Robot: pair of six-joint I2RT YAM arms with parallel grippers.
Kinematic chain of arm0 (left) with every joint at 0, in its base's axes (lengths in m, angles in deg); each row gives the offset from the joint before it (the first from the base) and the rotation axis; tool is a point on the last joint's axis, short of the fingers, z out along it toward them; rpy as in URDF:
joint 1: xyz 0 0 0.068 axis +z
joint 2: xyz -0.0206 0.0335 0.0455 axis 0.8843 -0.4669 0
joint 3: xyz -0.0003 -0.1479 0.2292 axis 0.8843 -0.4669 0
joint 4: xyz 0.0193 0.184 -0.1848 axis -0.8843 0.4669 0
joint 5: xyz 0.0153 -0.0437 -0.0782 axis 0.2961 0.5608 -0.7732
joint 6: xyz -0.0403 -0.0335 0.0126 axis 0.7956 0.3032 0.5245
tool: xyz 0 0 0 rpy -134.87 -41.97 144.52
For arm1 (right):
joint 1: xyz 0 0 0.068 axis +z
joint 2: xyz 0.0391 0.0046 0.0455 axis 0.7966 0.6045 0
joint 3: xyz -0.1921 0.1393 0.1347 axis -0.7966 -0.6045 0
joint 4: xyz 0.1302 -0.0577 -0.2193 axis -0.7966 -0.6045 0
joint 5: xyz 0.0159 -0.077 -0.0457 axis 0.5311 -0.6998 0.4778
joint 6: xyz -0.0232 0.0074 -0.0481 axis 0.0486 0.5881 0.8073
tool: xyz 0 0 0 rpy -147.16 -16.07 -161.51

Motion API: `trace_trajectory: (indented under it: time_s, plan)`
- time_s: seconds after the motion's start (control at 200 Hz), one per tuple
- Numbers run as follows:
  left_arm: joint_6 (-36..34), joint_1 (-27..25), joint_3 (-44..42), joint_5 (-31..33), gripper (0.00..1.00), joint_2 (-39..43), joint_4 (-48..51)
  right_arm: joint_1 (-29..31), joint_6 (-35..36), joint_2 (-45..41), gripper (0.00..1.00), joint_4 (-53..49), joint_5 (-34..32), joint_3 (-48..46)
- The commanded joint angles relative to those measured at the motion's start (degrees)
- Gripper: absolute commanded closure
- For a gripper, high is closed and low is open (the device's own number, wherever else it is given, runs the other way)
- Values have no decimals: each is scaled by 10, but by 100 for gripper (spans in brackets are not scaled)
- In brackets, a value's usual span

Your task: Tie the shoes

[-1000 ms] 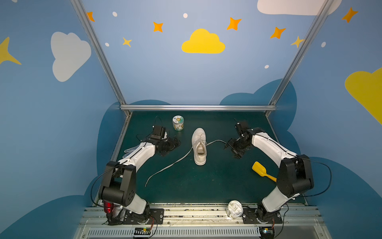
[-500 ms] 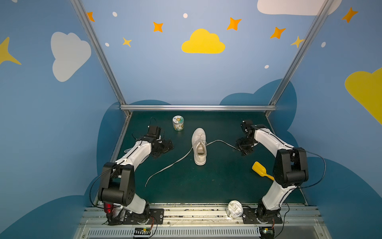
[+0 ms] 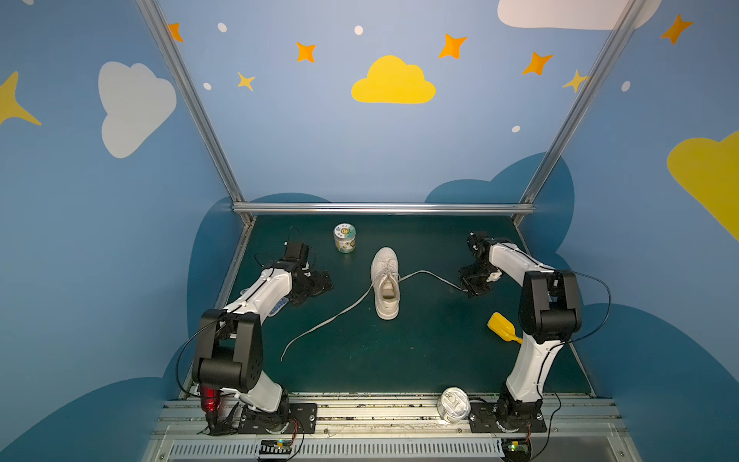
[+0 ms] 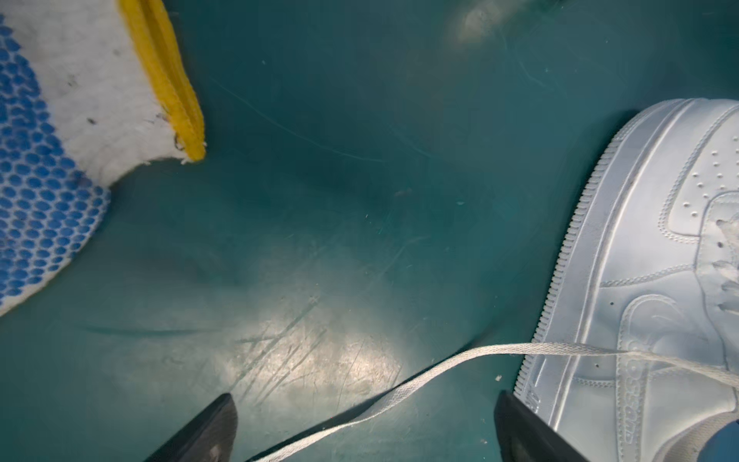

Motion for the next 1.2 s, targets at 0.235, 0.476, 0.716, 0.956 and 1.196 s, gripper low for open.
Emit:
trace_trajectory:
  time_s: [0.235,0.476,0.716,0.956,1.196]
  plan:
    - [-13,3,-5,18,1,6,32,-10,31,49,64,-1,12,53]
    - [-14,3,-17,33,1,27,45,-14,33,67,75,10,21,42]
    - [-25,3,-32,51,1,58,66,-16,42,67,95,19,16,41]
    - [-32,3,-42,52,1,87,87,-16,61,21,100,17,8,37]
    - [-50,3,-51,44,1,106,100,-9,141,-89,100,18,-19,30]
